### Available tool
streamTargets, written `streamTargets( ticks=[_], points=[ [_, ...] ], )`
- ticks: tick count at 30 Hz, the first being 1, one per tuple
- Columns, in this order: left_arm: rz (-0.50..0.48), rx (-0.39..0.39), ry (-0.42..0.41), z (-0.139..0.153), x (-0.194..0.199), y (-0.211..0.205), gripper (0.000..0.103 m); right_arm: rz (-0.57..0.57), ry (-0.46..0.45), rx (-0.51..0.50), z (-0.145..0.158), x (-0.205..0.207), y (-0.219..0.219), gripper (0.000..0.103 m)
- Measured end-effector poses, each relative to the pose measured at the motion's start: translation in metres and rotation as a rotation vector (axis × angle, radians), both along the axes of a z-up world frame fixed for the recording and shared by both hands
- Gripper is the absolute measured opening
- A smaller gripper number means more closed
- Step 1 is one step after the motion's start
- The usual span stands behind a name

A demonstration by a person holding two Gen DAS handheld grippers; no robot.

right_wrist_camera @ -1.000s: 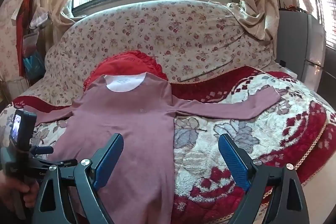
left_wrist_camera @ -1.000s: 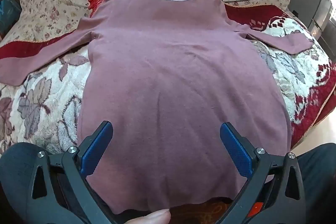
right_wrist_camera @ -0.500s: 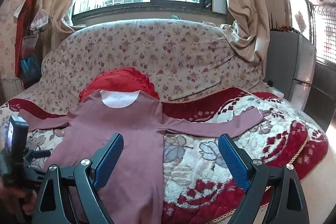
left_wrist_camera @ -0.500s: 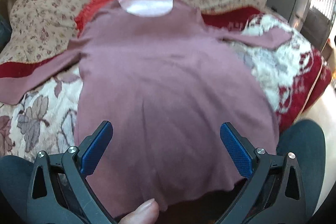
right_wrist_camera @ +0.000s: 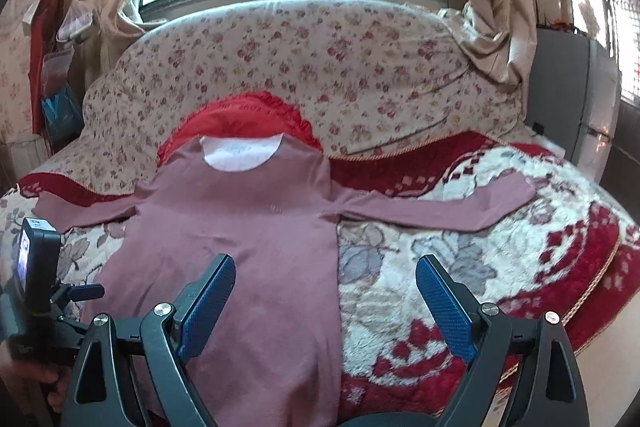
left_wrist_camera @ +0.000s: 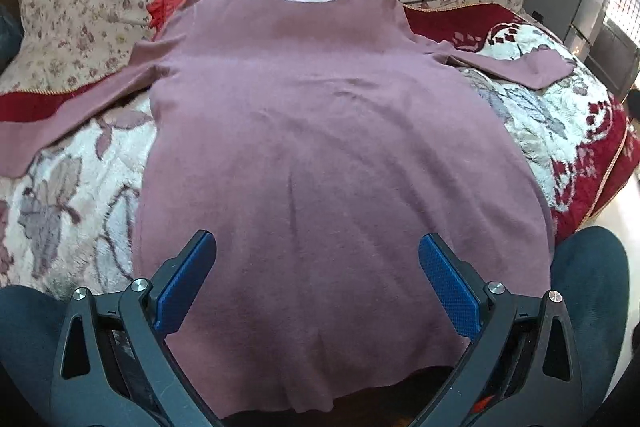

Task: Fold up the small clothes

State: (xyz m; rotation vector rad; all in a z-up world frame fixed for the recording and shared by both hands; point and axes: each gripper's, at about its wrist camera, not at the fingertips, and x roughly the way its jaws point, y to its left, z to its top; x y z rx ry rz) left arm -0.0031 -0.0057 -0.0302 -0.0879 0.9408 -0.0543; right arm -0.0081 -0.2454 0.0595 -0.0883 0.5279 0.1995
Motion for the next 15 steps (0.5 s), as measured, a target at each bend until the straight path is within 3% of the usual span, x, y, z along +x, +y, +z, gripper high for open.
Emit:
streamTargets(
  ticks=[11, 15],
  points=[
    [0.025, -0.015, 0.007, -0.001, 0.0, 0.004, 0.102, -0.007, 0.015, -0.055, -0.029, 0.004, -0.003, 0.09],
    [0.024, -0.011, 0.013, -0.002, 0.001, 0.005, 0.102, -0.032, 0.031, -0.017, -0.031, 0.005, -0.014, 0.09]
  ],
)
